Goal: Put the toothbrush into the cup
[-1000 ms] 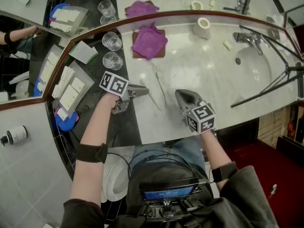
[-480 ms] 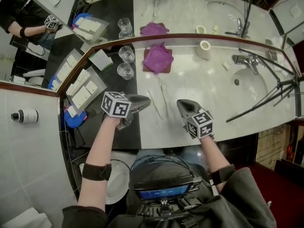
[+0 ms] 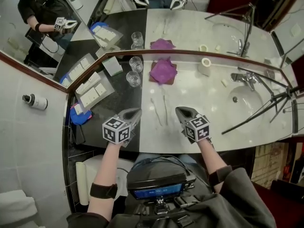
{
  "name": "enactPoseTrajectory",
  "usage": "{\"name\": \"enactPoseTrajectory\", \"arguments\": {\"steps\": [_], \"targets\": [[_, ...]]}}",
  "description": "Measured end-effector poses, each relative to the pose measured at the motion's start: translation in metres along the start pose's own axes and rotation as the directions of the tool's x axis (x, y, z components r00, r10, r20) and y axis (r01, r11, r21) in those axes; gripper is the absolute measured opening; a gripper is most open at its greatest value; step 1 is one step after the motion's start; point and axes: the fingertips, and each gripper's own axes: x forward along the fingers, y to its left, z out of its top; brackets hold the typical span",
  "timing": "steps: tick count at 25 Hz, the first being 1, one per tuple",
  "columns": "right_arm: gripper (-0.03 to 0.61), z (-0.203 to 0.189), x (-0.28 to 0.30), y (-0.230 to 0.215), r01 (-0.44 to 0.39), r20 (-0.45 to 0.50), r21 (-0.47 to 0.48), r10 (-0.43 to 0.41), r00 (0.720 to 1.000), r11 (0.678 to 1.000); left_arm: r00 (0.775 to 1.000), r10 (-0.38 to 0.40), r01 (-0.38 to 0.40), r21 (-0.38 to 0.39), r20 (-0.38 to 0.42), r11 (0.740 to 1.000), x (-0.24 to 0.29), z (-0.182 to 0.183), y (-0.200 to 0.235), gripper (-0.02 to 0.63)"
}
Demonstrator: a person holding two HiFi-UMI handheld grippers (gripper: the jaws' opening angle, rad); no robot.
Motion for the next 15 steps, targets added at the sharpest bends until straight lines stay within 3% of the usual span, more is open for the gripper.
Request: {"name": "enactPoseTrajectory", "arguments": {"steps": [4,7,10,15], "targets": [[0.017,-0.003,0.0,0.006,-0.023,-0.015,-0.01,0.023,1.0,1.0,0.985,0.164,-0.168,0.076,0.061,0.983,-0.015,-0.005,0.005,0.002],[0.017,-0.005,0.0,0.013,-0.032,-0.025,-0.012,0.032,0.999,0.999,0.961,0.26,-0.268,0.078,0.098,0.96,-0.023,-0.014,0.01,0.002],[0.017,-0.008,-0.002,0.018,-0.035,-0.031,-0.016,0.034,0.999,0.999,0.943,0.313,-0.321,0.058,0.113,0.945,-0.027,-0.025,0.013,0.002],[0.017,-0.014,-0.005,0.019,-0.024,-0.039,-0.005,0.024,0.999,1.0,0.935,0.338,-0.344,0.047,0.111,0.938,-0.03,-0.03,0.018,0.002]]}}
